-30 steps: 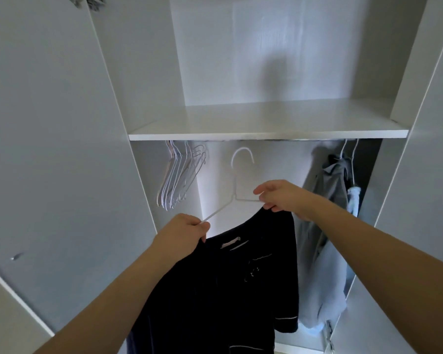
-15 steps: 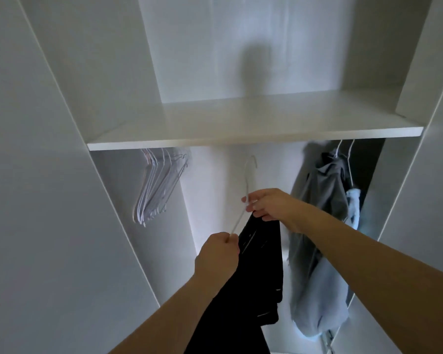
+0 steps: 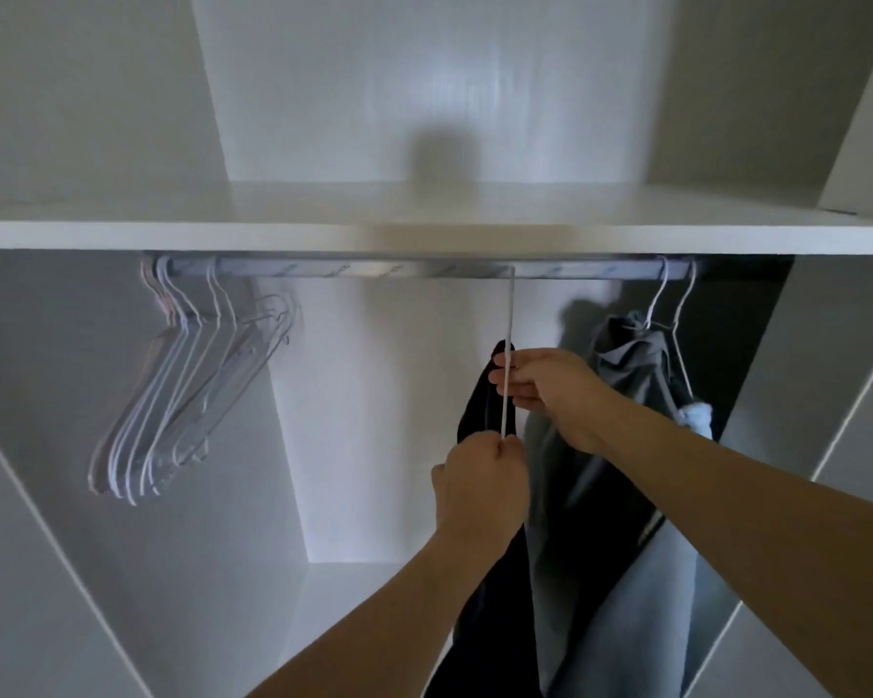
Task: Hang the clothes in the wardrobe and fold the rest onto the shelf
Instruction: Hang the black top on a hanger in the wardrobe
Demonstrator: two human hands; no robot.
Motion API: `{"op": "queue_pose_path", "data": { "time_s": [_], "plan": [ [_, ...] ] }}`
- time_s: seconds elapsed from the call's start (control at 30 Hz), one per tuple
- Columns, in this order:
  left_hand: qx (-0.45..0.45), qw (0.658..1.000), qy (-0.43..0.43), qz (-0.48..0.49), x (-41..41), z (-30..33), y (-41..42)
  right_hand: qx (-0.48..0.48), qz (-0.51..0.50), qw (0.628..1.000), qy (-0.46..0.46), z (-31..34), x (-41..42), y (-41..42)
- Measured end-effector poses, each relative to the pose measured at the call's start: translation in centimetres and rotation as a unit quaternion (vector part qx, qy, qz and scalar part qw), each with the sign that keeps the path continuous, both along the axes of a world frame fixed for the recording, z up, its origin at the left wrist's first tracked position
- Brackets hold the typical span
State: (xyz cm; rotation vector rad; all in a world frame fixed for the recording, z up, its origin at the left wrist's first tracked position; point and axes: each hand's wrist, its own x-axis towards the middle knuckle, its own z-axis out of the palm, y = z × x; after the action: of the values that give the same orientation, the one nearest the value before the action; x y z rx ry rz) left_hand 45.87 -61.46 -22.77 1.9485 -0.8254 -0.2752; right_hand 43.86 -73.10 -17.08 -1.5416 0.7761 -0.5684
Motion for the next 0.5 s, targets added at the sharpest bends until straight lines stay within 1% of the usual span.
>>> {"op": "queue_pose_path", "data": {
  "time_s": [0.17, 0.3, 0.37, 0.5],
  "plan": [
    [-0.014, 0.997, -0.071, 0.012, 0.4, -0.4, -5.4, -0.041, 0.018, 0.999, -0.025, -0.2, 0.4, -4.7],
    [-0.017, 0.994, -0.104, 0.009, 0.8, 0.4, -9.5, -0.012, 0.014, 0.998, -0.067, 0.3, 0.5, -8.2],
    [-0.015, 0.993, -0.118, 0.008, 0.9, 0.7, -11.4, -0.014, 0.0, 0.997, -0.079, 0.6, 0.5, -9.8],
    [-0.011, 0.99, -0.14, 0.013, 0.7, 1.1, -14.8, -0.07, -0.024, 0.996, -0.046, 1.2, 0.0, -13.0]
  ]
}}
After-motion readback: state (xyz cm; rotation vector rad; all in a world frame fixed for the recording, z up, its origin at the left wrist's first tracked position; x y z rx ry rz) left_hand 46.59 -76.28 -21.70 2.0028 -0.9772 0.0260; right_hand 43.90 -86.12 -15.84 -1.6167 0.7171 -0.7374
